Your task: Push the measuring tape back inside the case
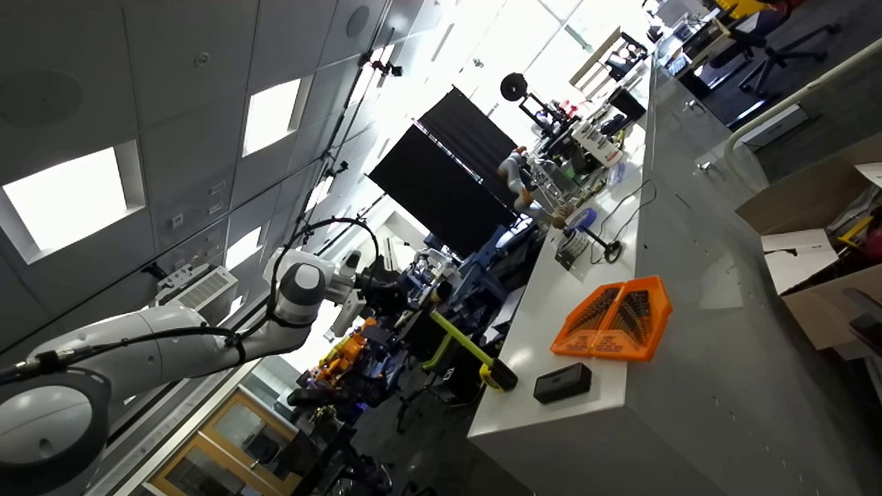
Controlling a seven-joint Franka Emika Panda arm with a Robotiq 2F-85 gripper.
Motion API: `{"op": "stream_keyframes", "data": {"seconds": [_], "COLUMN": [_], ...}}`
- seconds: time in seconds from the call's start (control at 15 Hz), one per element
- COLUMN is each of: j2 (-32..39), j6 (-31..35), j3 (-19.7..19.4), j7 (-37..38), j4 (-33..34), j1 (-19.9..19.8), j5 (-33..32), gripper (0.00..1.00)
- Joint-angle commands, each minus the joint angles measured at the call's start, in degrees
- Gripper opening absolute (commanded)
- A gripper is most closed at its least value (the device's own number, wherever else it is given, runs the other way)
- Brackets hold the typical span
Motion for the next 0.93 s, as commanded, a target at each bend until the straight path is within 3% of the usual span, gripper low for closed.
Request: {"op": "stream_keyframes", "data": {"seconds": [0.0,0.87], "j2": [1.6,2.5], "j6": [-0.5,-0.9], "j3": [-1.4,-2.4], "j7": [1.3,2.0], "j4": [2.1,1.9], "j1": [1.6,1.5], "j5": [-1.0,-1.1], "gripper": [0.00,0.00]}}
